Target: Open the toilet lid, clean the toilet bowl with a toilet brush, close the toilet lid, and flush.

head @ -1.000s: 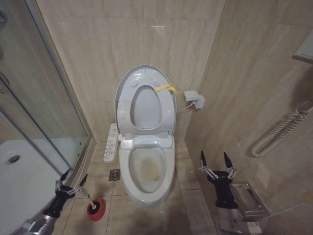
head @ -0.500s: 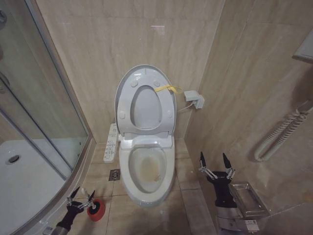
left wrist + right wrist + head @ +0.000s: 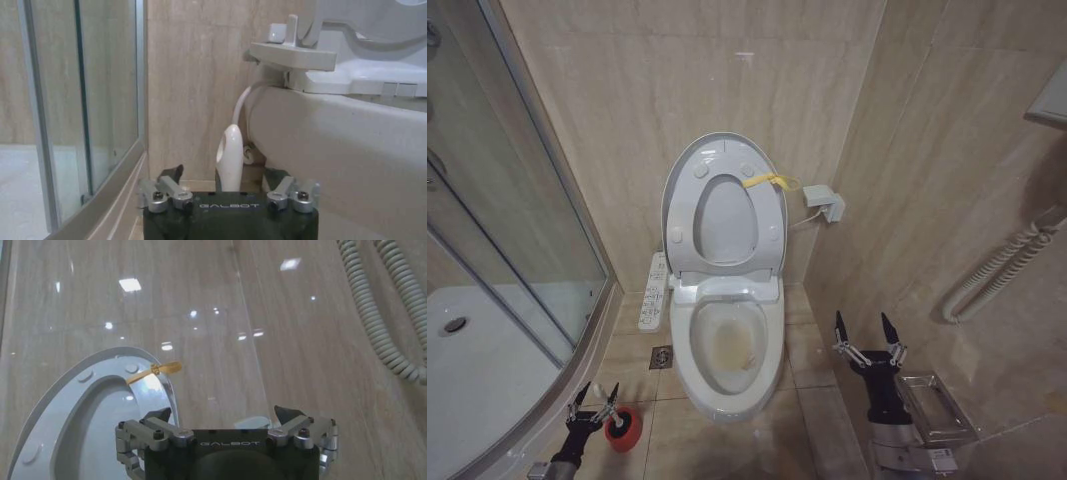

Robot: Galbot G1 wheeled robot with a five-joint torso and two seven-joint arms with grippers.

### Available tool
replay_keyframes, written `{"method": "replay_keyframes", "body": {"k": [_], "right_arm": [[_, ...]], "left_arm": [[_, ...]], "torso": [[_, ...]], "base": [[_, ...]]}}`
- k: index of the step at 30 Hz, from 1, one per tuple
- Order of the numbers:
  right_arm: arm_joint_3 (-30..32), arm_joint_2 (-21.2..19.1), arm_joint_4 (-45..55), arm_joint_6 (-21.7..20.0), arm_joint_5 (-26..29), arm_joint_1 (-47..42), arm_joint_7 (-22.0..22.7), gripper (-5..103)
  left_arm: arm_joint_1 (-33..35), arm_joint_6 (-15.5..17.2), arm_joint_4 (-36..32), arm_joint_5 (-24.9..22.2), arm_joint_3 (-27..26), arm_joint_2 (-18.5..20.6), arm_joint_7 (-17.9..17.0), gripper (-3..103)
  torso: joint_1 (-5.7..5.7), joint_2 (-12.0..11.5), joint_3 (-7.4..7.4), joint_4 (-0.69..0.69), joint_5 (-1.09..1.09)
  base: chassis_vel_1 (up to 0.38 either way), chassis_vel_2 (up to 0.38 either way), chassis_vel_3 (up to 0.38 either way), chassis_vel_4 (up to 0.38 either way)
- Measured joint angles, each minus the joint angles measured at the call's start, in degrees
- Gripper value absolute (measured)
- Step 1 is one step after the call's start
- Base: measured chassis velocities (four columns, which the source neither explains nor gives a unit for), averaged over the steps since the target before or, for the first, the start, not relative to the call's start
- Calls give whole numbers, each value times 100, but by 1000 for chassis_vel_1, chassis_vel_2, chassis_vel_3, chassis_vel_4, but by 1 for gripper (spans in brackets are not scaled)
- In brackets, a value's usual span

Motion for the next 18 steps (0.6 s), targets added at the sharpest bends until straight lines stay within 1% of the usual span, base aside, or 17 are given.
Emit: {"method": "replay_keyframes", "body": {"k": [6, 7, 13, 14, 18], "right_arm": [[9, -59, -26, 16, 38, 5, 1, 100], [9, -67, -35, 18, 41, 8, 1, 100], [8, -88, -96, 34, 48, 46, 3, 100], [6, -88, -98, 35, 47, 51, 3, 100], [-3, -88, -101, 35, 48, 64, 3, 100]], "left_arm": [[62, -2, -76, 6, -21, -20, -10, 84], [74, -2, -91, 6, -24, -20, -10, 57], [144, -1, -175, 7, -52, -37, -4, 57], [152, -2, -188, 7, -56, -43, -3, 30], [188, 0, -250, 6, -67, -72, -1, 30]], "torso": [[0, 0, 0, 0, 0], [0, 0, 0, 0, 0], [-1, 0, 0, 0, 0], [-1, 0, 0, 0, 0], [-1, 0, 0, 0, -1]], "base": [[0, 0, 0, 0], [0, 0, 0, 0], [0, 0, 0, 0], [0, 0, 0, 0], [0, 0, 0, 0]]}}
